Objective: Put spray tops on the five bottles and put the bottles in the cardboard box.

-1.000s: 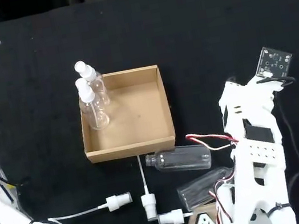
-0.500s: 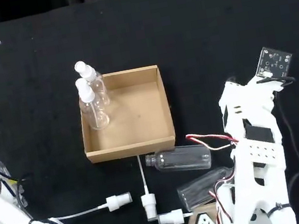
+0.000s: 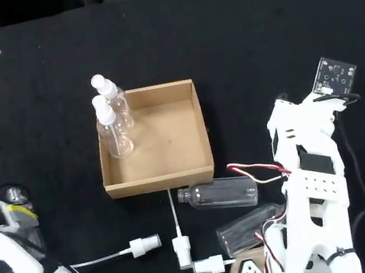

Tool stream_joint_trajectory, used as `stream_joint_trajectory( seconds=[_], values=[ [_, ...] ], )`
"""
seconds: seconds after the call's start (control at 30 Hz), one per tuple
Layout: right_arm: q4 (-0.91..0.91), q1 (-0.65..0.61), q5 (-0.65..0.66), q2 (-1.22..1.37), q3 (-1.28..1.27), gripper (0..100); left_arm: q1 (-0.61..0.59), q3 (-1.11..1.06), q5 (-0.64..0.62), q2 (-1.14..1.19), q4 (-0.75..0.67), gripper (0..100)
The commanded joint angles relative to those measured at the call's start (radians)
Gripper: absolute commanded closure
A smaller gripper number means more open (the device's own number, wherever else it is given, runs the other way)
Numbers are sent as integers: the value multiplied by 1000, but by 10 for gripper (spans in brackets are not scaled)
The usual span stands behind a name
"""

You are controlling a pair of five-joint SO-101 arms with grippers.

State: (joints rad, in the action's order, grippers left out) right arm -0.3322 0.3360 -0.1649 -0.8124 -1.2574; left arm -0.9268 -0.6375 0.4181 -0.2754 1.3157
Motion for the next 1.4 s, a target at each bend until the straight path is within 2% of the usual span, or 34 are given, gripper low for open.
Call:
stream_joint_trajectory(
  seconds=[0.0, 0.1, 0.37, 0.6, 0.77, 1.03, 1.17, 1.37],
  values=[
    [-2, -14, 0, 10, 15, 865, 2, 74, 169, 11, 8, 733],
    [-2, -14, 0, 10, 15, 865, 8, 91, 224, 0, 2, 733],
    [-2, -14, 0, 10, 13, 865, 45, 245, 232, 14, -2, 727],
    [-2, -14, 0, 10, 13, 865, 51, 208, 224, 167, -170, 727],
    [-2, -14, 0, 10, 13, 865, 65, 231, 230, 267, -130, 727],
    [-2, -14, 0, 10, 15, 865, 62, 231, 222, 276, -118, 727],
    [-2, -14, 0, 10, 16, 865, 48, 274, 180, 244, -14, 727],
    [-2, -14, 0, 8, 16, 865, 42, 305, 216, 242, 86, 627]
  ],
)
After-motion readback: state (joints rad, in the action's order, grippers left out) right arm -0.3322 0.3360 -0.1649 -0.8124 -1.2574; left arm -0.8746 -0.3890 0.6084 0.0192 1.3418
